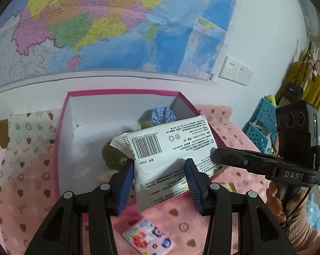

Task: Organize soft objects
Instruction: 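Carry the white tissue pack into the pink box and open the left gripper, then lower the left gripper onto the yellow tissue box and close it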

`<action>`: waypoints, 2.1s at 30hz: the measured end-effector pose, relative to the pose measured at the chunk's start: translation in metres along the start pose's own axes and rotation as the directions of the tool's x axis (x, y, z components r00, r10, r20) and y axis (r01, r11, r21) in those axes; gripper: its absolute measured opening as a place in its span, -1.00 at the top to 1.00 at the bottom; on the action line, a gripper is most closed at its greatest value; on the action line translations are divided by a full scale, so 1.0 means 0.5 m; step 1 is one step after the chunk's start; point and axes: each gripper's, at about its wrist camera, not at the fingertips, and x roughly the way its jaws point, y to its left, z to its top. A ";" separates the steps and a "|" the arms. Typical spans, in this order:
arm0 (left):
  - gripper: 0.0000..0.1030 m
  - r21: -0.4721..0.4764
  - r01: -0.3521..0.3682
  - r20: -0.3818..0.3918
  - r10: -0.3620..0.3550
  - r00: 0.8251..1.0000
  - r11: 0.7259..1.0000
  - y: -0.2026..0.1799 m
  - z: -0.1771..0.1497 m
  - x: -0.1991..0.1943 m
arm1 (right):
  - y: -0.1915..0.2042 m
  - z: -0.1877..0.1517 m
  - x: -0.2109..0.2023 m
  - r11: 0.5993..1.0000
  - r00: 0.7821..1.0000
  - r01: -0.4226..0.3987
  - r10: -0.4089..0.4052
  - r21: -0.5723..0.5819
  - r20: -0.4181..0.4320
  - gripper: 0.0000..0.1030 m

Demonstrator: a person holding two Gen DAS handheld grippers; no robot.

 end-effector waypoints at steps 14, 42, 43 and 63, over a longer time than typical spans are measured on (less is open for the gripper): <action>0.04 -0.040 -0.009 -0.015 0.009 1.000 0.999 0.073 0.092 0.085 | -0.047 0.101 0.081 0.998 0.999 0.042 -0.042 0.052 -0.006 0.57; -0.24 -0.037 -0.081 0.013 0.081 0.997 0.996 0.055 0.050 0.065 | -0.048 0.079 0.061 0.990 0.991 0.136 -0.136 0.025 -0.002 0.40; -0.24 -0.026 -0.077 0.023 0.078 0.997 0.997 0.045 0.041 0.055 | -0.044 0.074 0.052 0.991 0.991 0.133 -0.134 0.020 0.007 0.38; -0.27 0.075 0.040 0.042 -0.044 0.998 0.996 -0.097 -0.054 0.002 | 0.003 -0.035 -0.120 0.992 0.990 0.119 -0.116 -0.042 0.081 0.09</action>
